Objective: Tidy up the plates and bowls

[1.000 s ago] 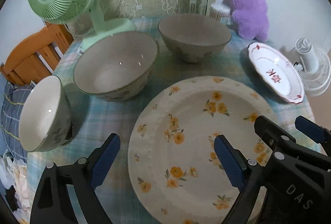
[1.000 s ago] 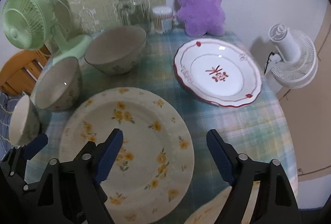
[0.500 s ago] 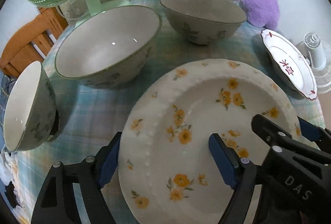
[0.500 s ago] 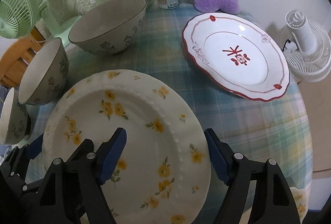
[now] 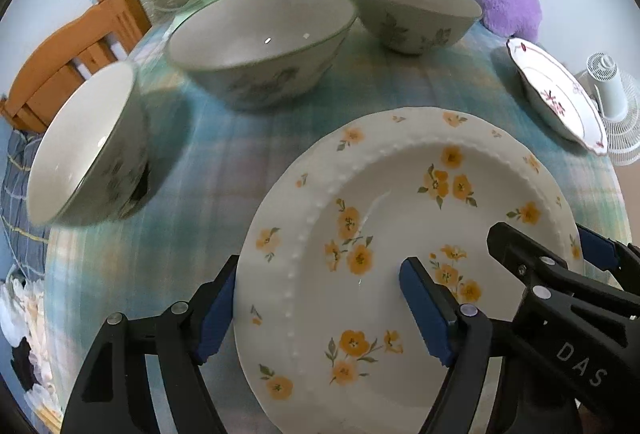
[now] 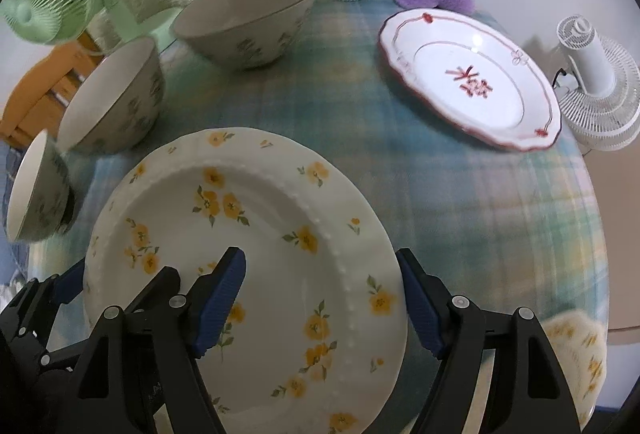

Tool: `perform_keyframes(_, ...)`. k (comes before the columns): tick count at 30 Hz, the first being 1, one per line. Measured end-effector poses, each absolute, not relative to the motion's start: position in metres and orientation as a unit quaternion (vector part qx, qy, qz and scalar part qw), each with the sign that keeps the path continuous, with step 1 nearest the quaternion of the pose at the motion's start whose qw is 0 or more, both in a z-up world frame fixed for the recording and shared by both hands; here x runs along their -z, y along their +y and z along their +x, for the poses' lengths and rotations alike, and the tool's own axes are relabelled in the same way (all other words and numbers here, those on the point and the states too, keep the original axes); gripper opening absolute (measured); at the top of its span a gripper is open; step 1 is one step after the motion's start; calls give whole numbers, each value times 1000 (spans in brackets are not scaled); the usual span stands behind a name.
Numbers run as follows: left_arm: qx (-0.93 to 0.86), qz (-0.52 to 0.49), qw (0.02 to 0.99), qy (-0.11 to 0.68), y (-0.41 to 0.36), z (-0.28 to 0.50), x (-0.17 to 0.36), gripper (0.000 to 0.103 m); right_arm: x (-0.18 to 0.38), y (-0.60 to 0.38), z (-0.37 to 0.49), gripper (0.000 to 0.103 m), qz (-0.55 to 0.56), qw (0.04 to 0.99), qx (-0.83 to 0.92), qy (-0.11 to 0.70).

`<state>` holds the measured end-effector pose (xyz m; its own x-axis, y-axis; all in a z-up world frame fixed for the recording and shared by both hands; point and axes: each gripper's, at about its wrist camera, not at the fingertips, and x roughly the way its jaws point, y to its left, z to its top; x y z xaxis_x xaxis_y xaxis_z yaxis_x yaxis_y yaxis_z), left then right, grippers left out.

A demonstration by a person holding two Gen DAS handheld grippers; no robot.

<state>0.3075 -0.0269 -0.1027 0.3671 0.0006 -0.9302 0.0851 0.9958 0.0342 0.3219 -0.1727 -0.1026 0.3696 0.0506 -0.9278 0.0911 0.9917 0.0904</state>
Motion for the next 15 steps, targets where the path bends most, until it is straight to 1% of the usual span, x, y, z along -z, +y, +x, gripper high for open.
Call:
perform_keyframes(8,47,53,823,563,-18,277,102,80,106,-153,286,78,50,817,-4,574)
perform_keyframes(11,42,59,826,558,-22,278,102,84,109,-151,285,78,43,817,-4,576)
perform_keyframes(15,45,50,828,557,-22,278,103,84,117,-155,292,77,68,807,-8,587)
